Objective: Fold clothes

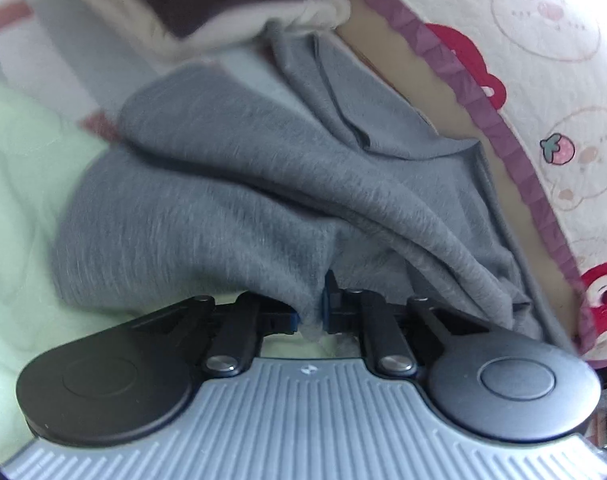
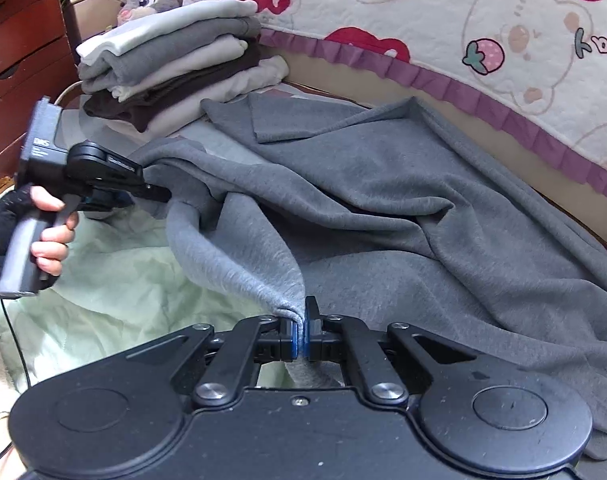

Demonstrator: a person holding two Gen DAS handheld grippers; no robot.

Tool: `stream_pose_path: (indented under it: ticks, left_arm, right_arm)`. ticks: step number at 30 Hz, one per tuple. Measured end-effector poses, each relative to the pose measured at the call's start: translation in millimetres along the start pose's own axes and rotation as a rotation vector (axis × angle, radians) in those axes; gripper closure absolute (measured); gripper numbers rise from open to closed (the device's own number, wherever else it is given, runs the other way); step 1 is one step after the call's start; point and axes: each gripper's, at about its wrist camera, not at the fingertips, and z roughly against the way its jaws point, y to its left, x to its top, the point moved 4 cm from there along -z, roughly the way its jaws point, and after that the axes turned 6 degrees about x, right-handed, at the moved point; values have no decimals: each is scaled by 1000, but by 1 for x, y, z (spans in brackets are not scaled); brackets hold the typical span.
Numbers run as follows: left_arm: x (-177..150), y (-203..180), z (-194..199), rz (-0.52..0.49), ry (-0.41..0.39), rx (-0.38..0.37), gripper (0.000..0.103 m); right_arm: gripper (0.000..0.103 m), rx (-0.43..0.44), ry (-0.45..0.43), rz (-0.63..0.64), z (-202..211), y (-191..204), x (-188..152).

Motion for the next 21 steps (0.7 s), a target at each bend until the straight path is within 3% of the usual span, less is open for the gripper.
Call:
stream_pose_path:
  ticks: [3,5,10,11,14,18,20,21]
  left_arm:
    - [13,-14,37,-143,-177,98,99]
    - [23,-16,67,-182,-270,142,99]
    - [43,21,132,-73,-402,183,99]
    - [43,31,137,-46,-406,196,99]
    - [34,59,128,-13,-364,287,98]
    - [18,85,87,-50,-220,524,96]
    - [16,91,84,-48,-193,542,95]
    - [17,90,87,-53,-202,526,94]
  right_arm:
    - [99,33,-13,-12,6,2,1]
    - [99,83,-12,-46,12,3,1]
    - [98,298,-14,-82,30,16,4]
    - [98,326,-13,-75,30,20,4]
    - [98,303,18,-69,22,22,0]
    - [96,258,63,-62,9,25,-5]
    - [89,236,85,-59,4,26,-8]
    - [77,225,97,-57,1,27,-9]
